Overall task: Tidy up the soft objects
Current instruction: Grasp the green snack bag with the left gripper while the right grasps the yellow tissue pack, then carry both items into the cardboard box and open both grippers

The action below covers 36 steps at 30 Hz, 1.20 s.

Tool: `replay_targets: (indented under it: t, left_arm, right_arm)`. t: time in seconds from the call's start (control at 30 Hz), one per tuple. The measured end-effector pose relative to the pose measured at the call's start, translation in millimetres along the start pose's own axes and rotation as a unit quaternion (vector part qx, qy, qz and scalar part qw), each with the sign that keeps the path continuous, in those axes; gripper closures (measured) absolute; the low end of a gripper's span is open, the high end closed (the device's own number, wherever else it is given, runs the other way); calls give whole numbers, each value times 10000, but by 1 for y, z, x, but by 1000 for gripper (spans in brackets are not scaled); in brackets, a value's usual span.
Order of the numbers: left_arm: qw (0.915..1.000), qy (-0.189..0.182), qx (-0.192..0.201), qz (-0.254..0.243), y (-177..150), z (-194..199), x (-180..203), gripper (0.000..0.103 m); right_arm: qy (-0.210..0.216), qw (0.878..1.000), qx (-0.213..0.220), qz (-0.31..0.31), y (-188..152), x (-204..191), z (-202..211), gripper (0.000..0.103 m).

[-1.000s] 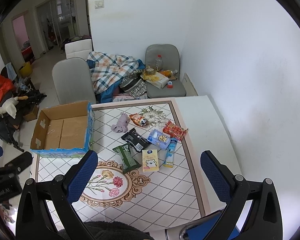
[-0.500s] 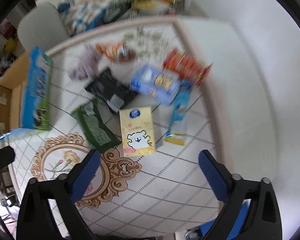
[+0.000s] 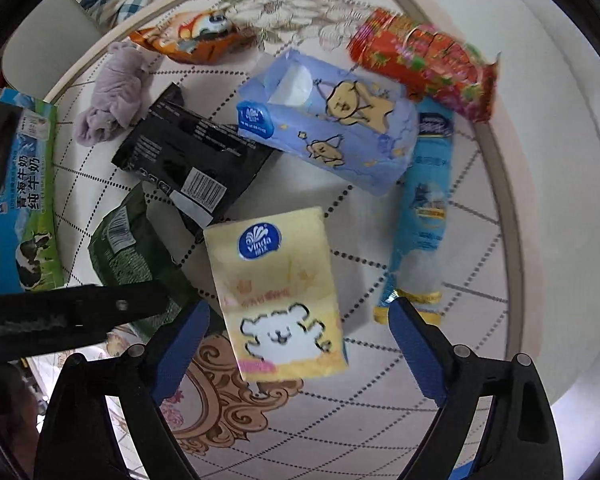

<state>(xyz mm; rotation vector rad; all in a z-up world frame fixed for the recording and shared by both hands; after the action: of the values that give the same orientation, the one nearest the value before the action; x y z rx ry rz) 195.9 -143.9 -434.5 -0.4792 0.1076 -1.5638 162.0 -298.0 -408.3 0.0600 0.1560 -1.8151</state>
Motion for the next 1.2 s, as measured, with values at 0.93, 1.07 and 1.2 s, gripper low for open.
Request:
replay_targets:
  t: [0.93,1.07,1.2]
  left_arm:
    - [9666,94,2552,-198,-171,319,-110,74]
    - [9621,187,2718,98,-154,343,-176,74]
    - [9668,179,2526,346,-126,336,-239,74]
  right_arm:
    - [1443,9842,621,813,-42,-123,177,38]
    - [1624,9765,806,1165,-42,-196,208,38]
    - [1628,9738,796,1377,-36,-277,202,38]
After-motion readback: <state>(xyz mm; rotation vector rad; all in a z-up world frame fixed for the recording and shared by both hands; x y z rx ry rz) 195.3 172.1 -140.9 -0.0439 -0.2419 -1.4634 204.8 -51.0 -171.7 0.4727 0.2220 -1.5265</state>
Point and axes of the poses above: each gripper's, at about its wrist camera, not at the fingertips, and z roughly against the way its jaws point, x to its right, y to its top, the point moved 3 cm from there along -z, roughly the way its jaws point, and after that the axes turned 4 degrees about -z, right-handed, at the moved point
